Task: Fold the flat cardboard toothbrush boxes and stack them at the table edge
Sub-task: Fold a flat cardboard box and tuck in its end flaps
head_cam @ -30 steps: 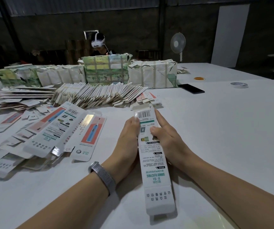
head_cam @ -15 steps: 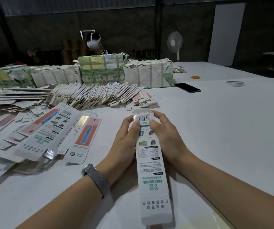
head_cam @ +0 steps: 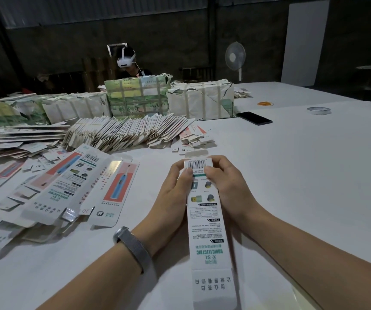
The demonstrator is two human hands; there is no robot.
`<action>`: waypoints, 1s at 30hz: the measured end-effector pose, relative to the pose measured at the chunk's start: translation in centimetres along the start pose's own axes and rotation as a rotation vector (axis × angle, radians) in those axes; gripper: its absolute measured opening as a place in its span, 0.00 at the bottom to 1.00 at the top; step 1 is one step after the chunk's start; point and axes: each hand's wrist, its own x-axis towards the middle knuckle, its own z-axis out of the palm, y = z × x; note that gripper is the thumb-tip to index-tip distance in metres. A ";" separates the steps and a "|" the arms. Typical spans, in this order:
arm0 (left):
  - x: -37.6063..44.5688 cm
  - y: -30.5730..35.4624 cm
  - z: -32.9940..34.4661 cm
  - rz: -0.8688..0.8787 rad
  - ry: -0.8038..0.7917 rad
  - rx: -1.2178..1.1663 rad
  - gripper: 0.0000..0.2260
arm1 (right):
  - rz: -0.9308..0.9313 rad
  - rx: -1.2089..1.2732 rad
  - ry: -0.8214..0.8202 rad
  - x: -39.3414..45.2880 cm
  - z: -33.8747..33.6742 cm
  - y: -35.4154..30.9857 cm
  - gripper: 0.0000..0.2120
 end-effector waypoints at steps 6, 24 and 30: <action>0.2 0.0 -0.1 -0.034 -0.016 -0.012 0.10 | 0.012 0.061 0.019 -0.3 0.0 -0.6 0.06; 0.4 -0.9 -0.6 0.003 -0.006 -0.017 0.07 | -0.015 0.101 0.051 -0.5 0.1 -1.0 0.15; 0.6 -1.0 -0.7 -0.020 -0.020 -0.047 0.14 | -0.005 0.093 0.048 -0.5 0.0 -0.9 0.12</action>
